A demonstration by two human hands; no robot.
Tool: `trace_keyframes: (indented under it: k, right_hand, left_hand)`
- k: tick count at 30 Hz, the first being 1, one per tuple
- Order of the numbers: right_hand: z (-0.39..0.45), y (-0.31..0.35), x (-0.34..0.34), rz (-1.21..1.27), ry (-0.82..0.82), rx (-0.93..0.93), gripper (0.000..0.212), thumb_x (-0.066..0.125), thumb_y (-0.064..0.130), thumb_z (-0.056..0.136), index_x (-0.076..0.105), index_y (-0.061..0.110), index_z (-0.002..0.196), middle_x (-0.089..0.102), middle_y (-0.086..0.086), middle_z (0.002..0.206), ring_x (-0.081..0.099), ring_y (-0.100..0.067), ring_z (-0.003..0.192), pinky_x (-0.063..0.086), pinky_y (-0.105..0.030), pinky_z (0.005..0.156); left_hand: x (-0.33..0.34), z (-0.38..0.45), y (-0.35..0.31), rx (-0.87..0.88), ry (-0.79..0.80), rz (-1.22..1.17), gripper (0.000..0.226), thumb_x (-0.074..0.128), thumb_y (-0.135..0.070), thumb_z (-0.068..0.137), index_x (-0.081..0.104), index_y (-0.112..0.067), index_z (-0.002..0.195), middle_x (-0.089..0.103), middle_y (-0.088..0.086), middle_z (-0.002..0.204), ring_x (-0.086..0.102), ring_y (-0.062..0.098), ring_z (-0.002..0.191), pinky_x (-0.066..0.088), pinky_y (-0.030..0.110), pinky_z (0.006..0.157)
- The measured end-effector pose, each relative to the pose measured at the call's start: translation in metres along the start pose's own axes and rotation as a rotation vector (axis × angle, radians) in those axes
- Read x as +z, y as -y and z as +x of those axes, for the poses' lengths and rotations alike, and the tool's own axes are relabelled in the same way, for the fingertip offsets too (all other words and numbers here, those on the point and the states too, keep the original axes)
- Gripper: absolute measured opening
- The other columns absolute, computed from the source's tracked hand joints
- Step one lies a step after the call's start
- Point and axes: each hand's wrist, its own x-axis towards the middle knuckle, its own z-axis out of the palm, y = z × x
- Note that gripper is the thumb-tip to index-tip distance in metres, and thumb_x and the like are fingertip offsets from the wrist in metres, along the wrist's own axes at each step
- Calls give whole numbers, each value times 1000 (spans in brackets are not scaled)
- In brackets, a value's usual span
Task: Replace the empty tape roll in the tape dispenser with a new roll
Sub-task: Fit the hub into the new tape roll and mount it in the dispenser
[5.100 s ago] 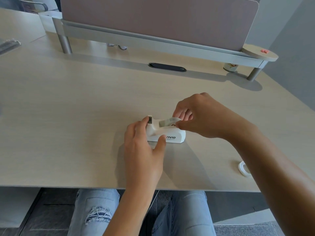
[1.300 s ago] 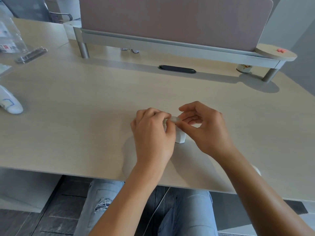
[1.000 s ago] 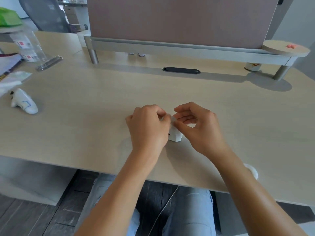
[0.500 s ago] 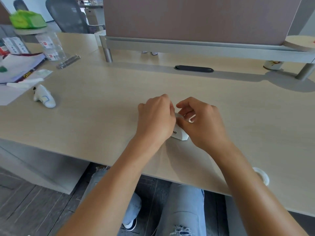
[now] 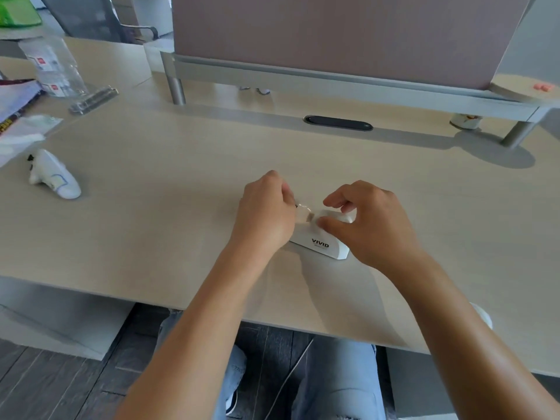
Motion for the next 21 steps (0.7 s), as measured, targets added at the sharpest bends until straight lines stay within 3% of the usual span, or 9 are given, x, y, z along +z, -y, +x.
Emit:
trace_keyframes:
  k: [6, 10, 15, 17, 21]
  right_hand:
    - [-3, 9, -2, -44, 21, 60, 21, 80, 36, 83, 76, 27, 101, 70, 12, 94, 68, -12, 95, 56, -36, 86]
    - [-4, 12, 0, -51, 12, 87, 20, 81, 36, 83, 77, 27, 100, 69, 13, 93, 67, -11, 93, 54, -35, 84]
    - [1, 15, -1, -25, 34, 119, 25, 83, 41, 82, 79, 25, 101, 73, 13, 96, 67, -8, 92, 49, -21, 78]
    - [4, 19, 1, 34, 13, 138, 26, 81, 46, 83, 80, 25, 99, 75, 14, 94, 69, -3, 91, 46, -14, 75]
    - [13, 26, 15, 109, -49, 195, 19, 75, 40, 92, 80, 22, 93, 78, 13, 89, 71, 0, 87, 47, -13, 73]
  left_hand:
    - [0, 10, 13, -46, 22, -147, 19, 46, -9, 96, 65, -8, 100, 77, 10, 98, 70, 32, 95, 58, 43, 82]
    - [4, 16, 29, -103, 42, -326, 19, 42, -18, 90, 61, -14, 90, 80, 7, 85, 76, 34, 85, 63, 50, 76]
    - [5, 21, 42, -201, 117, -561, 18, 41, -11, 94, 59, -10, 91, 81, 8, 75, 80, 28, 74, 65, 52, 75]
    - [3, 22, 44, -248, 142, -641, 19, 39, -5, 97, 58, -9, 93, 81, 10, 75, 80, 27, 73, 66, 50, 75]
    - [-3, 21, 44, -309, 168, -763, 21, 37, -2, 101, 56, -8, 94, 79, 18, 79, 80, 28, 73, 66, 36, 66]
